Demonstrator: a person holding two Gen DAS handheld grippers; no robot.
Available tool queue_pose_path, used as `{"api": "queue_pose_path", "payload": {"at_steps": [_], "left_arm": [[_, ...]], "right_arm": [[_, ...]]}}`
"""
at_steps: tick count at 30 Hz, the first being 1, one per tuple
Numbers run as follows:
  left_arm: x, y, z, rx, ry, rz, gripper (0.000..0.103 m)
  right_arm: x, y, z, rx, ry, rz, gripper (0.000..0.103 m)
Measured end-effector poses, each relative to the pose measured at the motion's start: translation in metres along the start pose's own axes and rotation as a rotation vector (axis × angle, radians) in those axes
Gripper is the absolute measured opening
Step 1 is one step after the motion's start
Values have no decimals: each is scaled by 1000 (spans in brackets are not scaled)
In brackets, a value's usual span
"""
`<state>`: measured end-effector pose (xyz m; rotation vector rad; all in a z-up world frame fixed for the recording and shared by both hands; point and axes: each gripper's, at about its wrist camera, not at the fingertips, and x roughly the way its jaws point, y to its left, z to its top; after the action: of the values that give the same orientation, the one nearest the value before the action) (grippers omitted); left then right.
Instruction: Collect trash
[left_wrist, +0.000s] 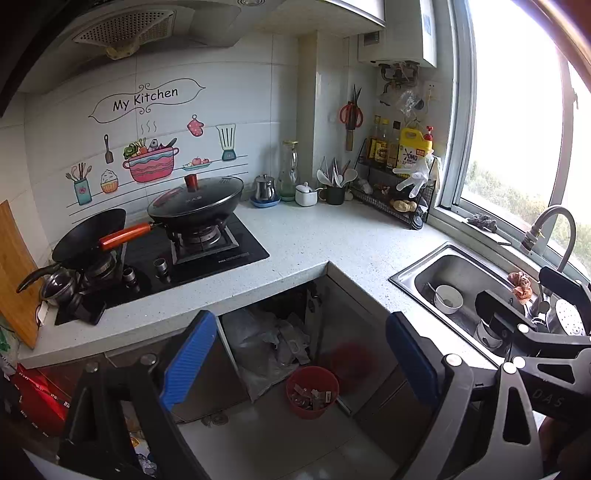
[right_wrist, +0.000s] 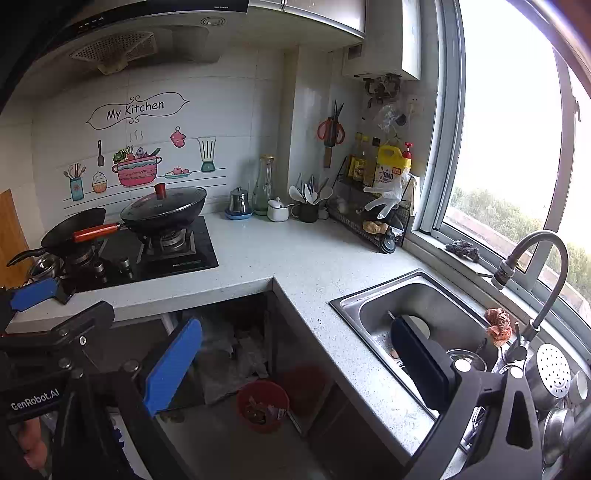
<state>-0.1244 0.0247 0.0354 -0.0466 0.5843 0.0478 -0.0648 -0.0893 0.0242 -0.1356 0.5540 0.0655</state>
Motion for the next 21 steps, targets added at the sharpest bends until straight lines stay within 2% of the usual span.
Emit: {"api": "queue_pose_path", "payload": {"at_steps": [21], "left_arm": [[8, 4, -4, 11, 38, -28, 92]], "right_arm": [[-1, 6, 0, 21, 29, -30, 102]]}}
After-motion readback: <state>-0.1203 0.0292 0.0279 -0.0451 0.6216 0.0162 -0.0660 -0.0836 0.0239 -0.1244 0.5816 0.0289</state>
